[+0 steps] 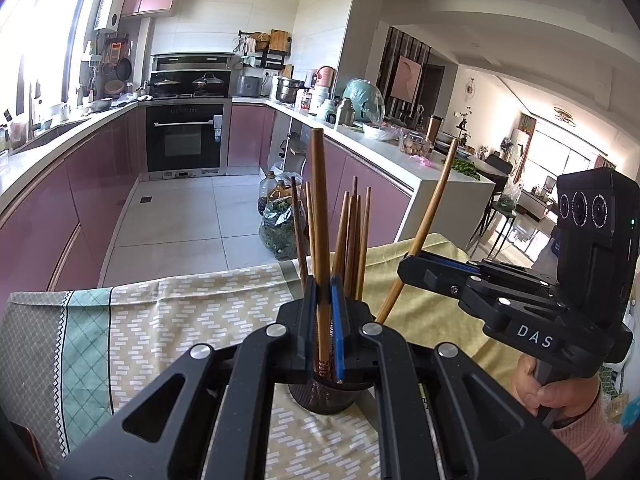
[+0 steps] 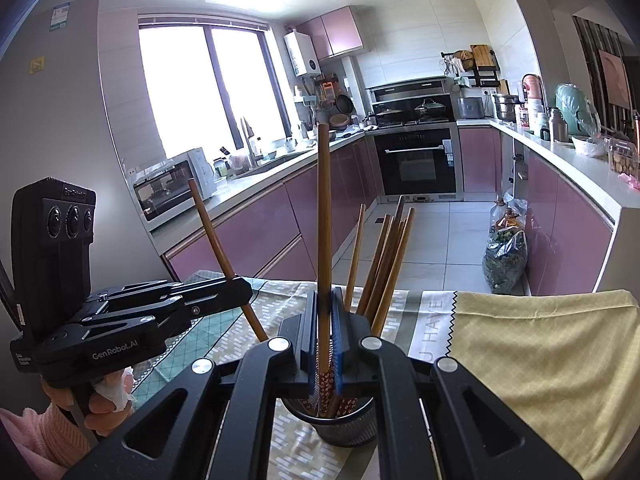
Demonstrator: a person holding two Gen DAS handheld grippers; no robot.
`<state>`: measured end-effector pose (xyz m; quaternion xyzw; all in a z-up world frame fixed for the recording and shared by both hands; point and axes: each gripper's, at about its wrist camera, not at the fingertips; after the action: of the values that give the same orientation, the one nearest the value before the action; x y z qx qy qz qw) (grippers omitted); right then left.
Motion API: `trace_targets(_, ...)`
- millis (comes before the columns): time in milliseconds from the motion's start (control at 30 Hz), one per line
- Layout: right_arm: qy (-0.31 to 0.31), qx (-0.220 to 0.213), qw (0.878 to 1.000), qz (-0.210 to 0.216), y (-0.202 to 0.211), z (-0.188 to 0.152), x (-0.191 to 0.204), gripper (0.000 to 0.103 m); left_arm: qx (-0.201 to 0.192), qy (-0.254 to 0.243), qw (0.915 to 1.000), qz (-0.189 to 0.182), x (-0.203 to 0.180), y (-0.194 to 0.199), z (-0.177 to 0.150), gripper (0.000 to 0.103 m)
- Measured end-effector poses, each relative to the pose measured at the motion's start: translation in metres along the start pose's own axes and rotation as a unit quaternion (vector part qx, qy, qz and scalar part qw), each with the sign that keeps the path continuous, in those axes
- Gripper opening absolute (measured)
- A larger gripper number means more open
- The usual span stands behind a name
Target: Organize utensils
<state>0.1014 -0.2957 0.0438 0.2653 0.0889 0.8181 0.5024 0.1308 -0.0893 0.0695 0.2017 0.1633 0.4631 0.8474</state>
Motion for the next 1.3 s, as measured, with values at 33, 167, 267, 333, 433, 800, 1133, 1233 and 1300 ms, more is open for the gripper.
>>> trace_targets(33,0.0,0.0,1.0,0.0,0.0,-0.001,0.0,0.006,0.001,0.0,1.0,0.0,0.001,0.0,0.0,0.007)
trace_targets(167,0.0,0.0,1.0,0.0,0.0,0.0,0.0,0.006,0.001,0.0,1.0,0.0,0.001,0.0,-0.001,0.007)
trace_targets(267,0.0,0.0,1.0,0.0,0.0,0.0,0.0,0.006,0.003,0.0,1.0,0.001,0.0,-0.002,-0.002,0.007)
trace_targets(333,-0.001,0.0,1.0,0.0,0.0,0.0,0.0,0.006,0.003,0.0,1.0,0.001,-0.001,-0.002,-0.002,0.007)
trace_targets(433,-0.001,0.0,1.0,0.0,0.0,0.0,0.0,0.006,0.004,0.0,1.0,0.002,0.0,-0.003,-0.002,0.007)
trace_targets(800,-0.003,0.003,1.0,0.0,-0.002,-0.006,-0.003,0.006,0.008,-0.001,1.0,0.003,0.001,-0.004,-0.005,0.007)
trace_targets(1133,-0.003,0.003,1.0,0.0,-0.002,-0.006,-0.003,0.006,0.01,-0.003,0.9999,0.004,0.001,-0.005,-0.004,0.008)
trace_targets(1233,-0.003,0.005,1.0,-0.001,-0.002,-0.008,-0.004,0.006,0.014,-0.005,0.9999,0.005,0.0,-0.006,-0.005,0.007)
trace_targets(1300,-0.003,0.007,1.0,-0.002,-0.002,-0.011,-0.006,0.006,0.018,-0.006,0.9998,0.006,0.0,-0.009,-0.006,0.007)
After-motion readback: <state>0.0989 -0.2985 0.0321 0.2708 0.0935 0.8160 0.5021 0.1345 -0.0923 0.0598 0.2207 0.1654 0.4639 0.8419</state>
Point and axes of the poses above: each gripper's, at about its wrist camera, not at the fingertips, and y roughly against the way its jaws point, x to its left, z to its top, and after that the axes turned 6 degrees about -y, right-handed
